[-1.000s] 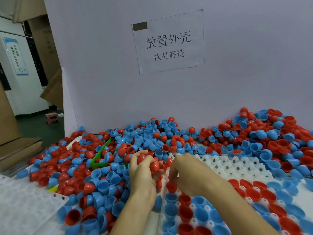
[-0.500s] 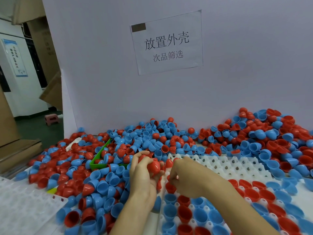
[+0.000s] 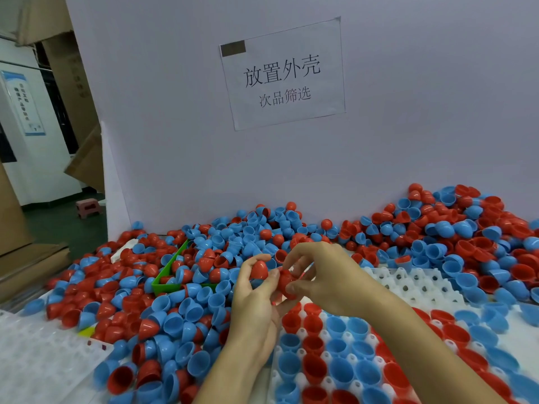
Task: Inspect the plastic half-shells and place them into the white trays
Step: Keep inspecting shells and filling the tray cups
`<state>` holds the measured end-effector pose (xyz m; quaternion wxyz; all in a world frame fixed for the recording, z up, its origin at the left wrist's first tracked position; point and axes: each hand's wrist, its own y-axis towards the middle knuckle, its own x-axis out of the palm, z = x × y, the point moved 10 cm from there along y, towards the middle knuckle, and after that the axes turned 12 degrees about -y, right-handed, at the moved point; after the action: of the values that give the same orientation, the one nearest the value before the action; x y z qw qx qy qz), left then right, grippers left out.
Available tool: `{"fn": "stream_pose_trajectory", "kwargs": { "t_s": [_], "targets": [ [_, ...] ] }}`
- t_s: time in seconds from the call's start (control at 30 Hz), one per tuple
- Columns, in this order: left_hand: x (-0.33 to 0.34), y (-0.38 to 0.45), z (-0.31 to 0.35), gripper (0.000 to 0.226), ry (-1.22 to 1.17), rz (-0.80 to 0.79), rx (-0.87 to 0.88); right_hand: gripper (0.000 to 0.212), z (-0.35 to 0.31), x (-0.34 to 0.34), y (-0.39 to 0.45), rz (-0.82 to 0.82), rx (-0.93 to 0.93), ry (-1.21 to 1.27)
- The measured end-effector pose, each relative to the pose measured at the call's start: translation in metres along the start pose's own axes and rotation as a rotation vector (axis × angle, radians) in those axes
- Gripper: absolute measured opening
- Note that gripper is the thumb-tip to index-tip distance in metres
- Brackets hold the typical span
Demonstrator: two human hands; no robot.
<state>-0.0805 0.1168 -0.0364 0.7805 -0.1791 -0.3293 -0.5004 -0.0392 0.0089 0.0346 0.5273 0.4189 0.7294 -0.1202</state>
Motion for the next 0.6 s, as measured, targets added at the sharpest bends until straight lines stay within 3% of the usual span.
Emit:
{"fn": "stream_pose_trajectory", "kwargs": {
  "t_s": [0.23,0.6],
  "targets": [
    [-0.013,0.002,0.005,0.021,-0.001,0.123,0.049,0.038,-0.004,0.001,-0.002,-0.047,-0.033,0.135],
    [-0.017,0.003,0.008,0.027,-0.088,0.161,0.069,0.034,0.001,0.004,0.000,-0.019,-0.048,0.150]
  ]
}}
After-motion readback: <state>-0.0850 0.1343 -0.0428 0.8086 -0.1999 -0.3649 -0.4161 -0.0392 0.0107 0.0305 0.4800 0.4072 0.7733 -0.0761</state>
